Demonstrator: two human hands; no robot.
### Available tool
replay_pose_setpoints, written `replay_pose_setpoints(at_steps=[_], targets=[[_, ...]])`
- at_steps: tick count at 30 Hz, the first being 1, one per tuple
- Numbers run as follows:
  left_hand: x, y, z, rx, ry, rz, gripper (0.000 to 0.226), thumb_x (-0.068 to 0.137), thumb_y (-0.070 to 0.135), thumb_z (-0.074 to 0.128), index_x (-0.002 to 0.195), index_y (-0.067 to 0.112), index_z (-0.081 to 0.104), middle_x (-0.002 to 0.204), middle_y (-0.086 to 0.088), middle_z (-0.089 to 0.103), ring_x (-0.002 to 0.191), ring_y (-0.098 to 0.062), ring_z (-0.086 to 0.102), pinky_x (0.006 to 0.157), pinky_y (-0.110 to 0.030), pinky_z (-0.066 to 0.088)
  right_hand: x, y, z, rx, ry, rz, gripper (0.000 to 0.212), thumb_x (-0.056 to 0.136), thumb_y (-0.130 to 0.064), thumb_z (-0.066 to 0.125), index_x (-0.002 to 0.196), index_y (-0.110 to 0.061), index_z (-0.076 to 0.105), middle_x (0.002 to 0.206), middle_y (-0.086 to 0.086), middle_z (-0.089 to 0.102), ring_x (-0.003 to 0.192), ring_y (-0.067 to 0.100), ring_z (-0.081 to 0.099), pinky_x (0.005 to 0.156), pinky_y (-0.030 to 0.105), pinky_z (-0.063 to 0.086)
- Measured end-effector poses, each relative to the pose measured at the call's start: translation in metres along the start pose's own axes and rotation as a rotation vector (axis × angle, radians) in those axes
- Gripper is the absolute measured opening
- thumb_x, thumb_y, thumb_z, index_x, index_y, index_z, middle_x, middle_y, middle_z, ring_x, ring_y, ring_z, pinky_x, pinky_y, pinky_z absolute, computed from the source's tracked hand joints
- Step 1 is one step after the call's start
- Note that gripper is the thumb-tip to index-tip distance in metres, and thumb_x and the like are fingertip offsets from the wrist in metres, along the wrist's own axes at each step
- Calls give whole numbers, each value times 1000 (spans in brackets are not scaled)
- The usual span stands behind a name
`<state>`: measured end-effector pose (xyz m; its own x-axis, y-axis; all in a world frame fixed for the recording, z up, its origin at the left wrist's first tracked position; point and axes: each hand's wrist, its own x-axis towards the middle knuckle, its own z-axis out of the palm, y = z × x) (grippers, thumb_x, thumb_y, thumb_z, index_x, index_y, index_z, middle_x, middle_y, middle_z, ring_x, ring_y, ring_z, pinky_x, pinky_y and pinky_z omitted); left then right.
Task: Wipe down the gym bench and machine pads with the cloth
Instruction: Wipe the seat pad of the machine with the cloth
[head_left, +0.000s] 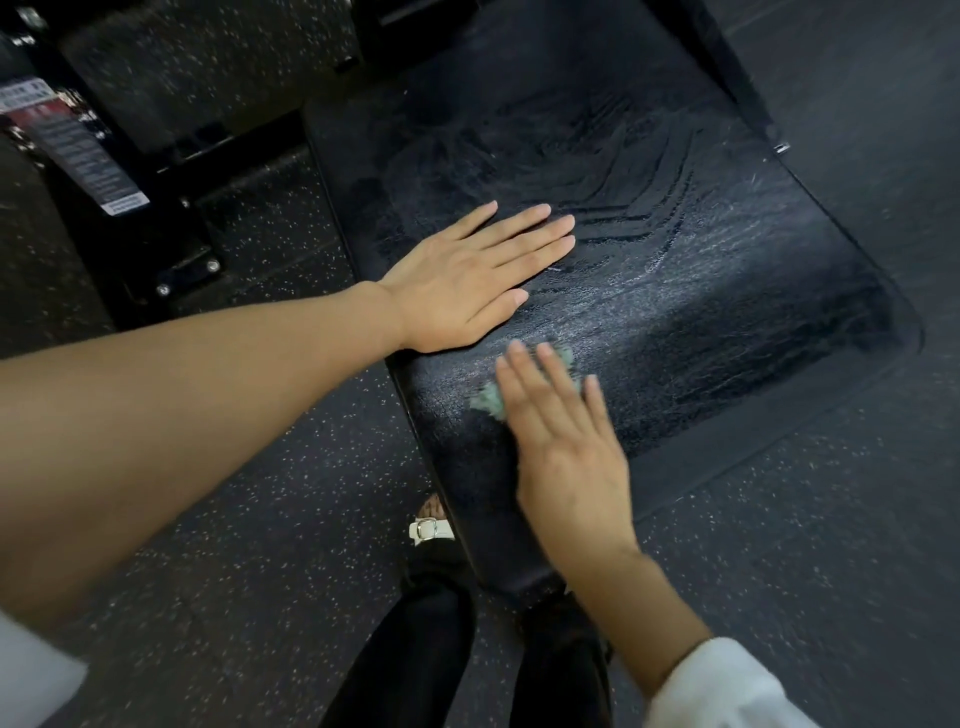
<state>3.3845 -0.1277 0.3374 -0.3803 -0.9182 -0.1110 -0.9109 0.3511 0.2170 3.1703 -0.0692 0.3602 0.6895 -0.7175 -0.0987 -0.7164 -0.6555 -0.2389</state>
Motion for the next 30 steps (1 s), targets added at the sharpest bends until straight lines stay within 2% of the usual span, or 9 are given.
replay_pose_setpoints(at_steps=[5,9,13,18,23,27,30], targets=[[-3,8,2,16,10,-23,60,103,36,17,159,16,9,167,0,5,154,-18,1,124,-43,4,3,20,-4,-2,70,81,60,88,-5,30,146,-10,45,154,4,42,145,27,33,118,47,22],[-3,13,3,23,8,-30,60,102,36,16,159,16,9,166,0,5,154,-18,2,124,-43,4,-2,-2,5,25,136,171,65,83,-2,28,145,-8,46,154,6,42,145,28,33,120,43,15],[-4,16,3,14,0,-36,61,102,36,15,158,16,7,167,0,4,154,-18,1,124,-43,2,-19,-32,11,-6,77,68,67,82,-2,26,146,-9,45,155,6,40,145,27,30,120,45,16],[-6,23,5,16,6,-49,60,103,36,15,159,16,7,167,0,4,154,-18,0,124,-42,0,-39,-55,15,31,-3,-58,60,87,-8,33,145,-11,47,155,2,41,145,24,32,118,45,19],[-8,30,6,10,10,-70,60,103,35,16,159,15,8,167,-1,5,154,-19,1,124,-43,4,-34,-33,7,24,-41,-104,65,84,-6,30,147,-13,46,156,1,40,146,22,31,119,45,17],[-11,37,7,-9,16,-70,61,102,36,16,158,14,10,166,-2,6,154,-20,2,124,-45,5,-28,11,-4,12,-4,-8,69,82,-1,26,147,-14,45,156,0,40,147,20,29,121,44,11],[-12,40,8,-3,20,-70,61,102,37,16,159,14,10,167,-2,6,154,-20,2,124,-44,4,-24,31,-9,-3,27,42,64,85,-3,30,146,-11,45,154,1,42,146,23,33,120,45,15]])
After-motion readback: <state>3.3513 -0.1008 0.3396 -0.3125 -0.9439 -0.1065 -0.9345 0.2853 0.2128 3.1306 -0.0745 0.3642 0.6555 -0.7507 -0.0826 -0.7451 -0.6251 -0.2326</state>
